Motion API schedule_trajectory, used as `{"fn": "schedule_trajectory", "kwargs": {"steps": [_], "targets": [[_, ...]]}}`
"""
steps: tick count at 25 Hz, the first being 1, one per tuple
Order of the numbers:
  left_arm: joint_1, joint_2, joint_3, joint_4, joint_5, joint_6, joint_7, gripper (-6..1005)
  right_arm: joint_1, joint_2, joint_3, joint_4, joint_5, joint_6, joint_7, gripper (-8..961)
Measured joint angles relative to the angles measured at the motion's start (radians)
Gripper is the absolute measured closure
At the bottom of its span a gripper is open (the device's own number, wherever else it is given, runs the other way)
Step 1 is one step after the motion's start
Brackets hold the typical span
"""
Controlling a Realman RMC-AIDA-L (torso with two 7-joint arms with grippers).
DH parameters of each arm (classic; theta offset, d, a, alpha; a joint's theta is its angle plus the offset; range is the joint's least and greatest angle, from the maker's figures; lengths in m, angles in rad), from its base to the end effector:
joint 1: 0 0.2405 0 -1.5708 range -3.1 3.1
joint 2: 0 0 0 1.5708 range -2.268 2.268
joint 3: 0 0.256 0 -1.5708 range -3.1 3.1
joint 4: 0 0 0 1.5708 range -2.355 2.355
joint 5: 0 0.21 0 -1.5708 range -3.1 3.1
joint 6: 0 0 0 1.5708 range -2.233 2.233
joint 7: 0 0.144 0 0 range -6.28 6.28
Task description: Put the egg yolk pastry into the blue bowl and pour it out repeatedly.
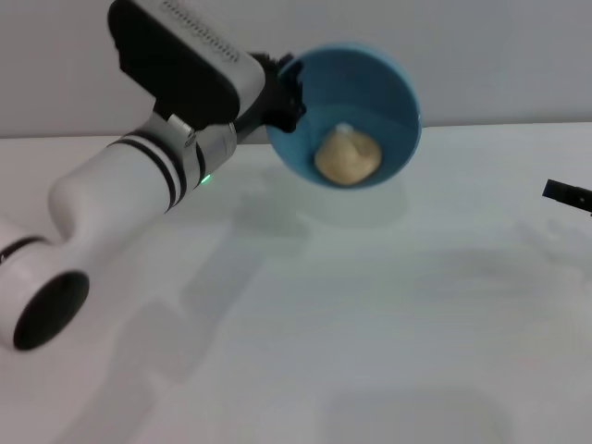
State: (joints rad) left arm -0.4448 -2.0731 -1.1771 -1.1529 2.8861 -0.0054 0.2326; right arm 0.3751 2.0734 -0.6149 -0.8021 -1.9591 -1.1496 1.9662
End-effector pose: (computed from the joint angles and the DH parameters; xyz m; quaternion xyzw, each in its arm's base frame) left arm -0.1344 0.3946 -0.0611 -0.8649 -0.0682 -0.1472 0.4750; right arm 0.3470 0.3418 0.0620 -0.7383 0.5268 0.2573 0.3335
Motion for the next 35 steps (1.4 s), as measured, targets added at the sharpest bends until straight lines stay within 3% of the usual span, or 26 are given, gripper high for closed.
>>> {"fn": "schedule_trajectory", "kwargs": {"steps": [5,12,17,24,35], "targets": [[0.058,-0.005,0.081,0.116,-0.045,0.435,0.216,984,0.000,0.001,0.001,0.000,0.001,-0.004,0.005,352],[0.022,-0.005,0.306,0.324,-0.413,0.889,0.619,986,0.003,0.001,-0.001,0.020,0.008,-0.007,0.008,352],[0.009,-0.005,0.387,0.382,-0.515,1.039,0.670,987,0.011,0.000,-0.007,0.027,0.009,-0.007,0.008,351],[0.029,-0.005,0.472,0.399,-0.541,1.269,0.680,986,0.013,0.002,-0.009,0.028,0.011,-0.007,0.008,352],[0.000,-0.005,0.556,0.418,-0.638,1.277,0.678,986,0.014,0.003,-0.010,0.047,0.011,-0.007,0.008,352]]}}
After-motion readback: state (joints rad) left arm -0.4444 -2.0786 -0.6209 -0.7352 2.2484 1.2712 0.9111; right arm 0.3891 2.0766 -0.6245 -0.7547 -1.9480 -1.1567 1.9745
